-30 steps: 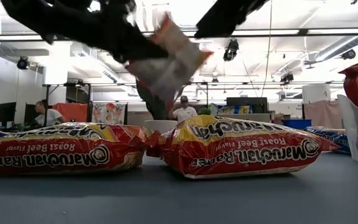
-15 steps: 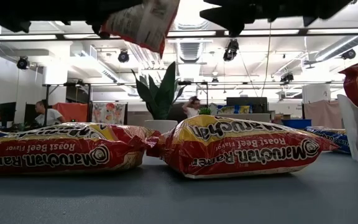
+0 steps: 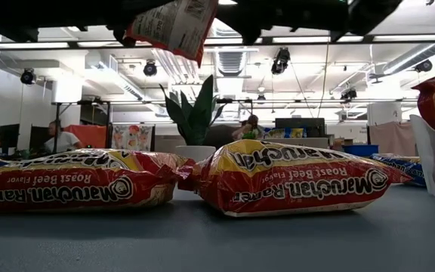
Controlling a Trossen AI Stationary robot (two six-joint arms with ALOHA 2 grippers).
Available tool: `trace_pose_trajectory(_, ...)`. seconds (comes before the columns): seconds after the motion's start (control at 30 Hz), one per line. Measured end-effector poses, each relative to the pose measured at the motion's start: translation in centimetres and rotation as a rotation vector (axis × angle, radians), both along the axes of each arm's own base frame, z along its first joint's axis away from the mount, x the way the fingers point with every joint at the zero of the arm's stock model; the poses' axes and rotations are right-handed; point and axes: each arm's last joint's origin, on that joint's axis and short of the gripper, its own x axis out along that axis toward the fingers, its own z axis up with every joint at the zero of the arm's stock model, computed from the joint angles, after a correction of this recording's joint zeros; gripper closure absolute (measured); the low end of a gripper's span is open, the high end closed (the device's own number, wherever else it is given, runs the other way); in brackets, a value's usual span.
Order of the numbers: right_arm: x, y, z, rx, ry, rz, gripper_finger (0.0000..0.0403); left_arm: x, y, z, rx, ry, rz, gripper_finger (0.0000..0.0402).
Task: Sort Maruchan noodles
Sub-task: Put the bottom orange instant noodle pack into the black bin
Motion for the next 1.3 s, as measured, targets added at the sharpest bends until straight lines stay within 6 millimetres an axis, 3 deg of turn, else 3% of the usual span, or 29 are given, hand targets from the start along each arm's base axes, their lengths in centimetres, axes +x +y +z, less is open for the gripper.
trace_pose_trajectory(0.27, 1.7, 0.0, 0.6, -0.02, -0.019, -0.001, 0.0209, 0.1, 0.0, -0.1, -0.005, 0.004, -0.005, 0.0326)
trace_pose_trajectory(0.6, 1.7, 0.0, 0.7, -0.019, -0.021, 0.001, 0.0341, 0.0, 0.0, -0.1, 0.007, 0.007, -0.006, 0.0323)
trace_pose_trajectory(0.87, 1.6, 0.0, 1.0, 0.045, -0.014, 0.004, 0.0341, -0.4, 0.1, 0.1, 0.049, 0.037, -0.003, 0.024)
trace_pose_trajectory(1.1, 1.5, 0.0, 1.0, 0.113, 0.008, 0.004, 0.0347, -3.6, 0.8, 2.1, 0.164, 0.058, 0.064, 0.0146)
trace_pose_trajectory(1.3, 1.9, 0.1, 0.4, 0.167, 0.025, -0.042, 0.0347, -7.8, 2.0, 4.7, 0.157, -0.048, 0.209, 0.0119)
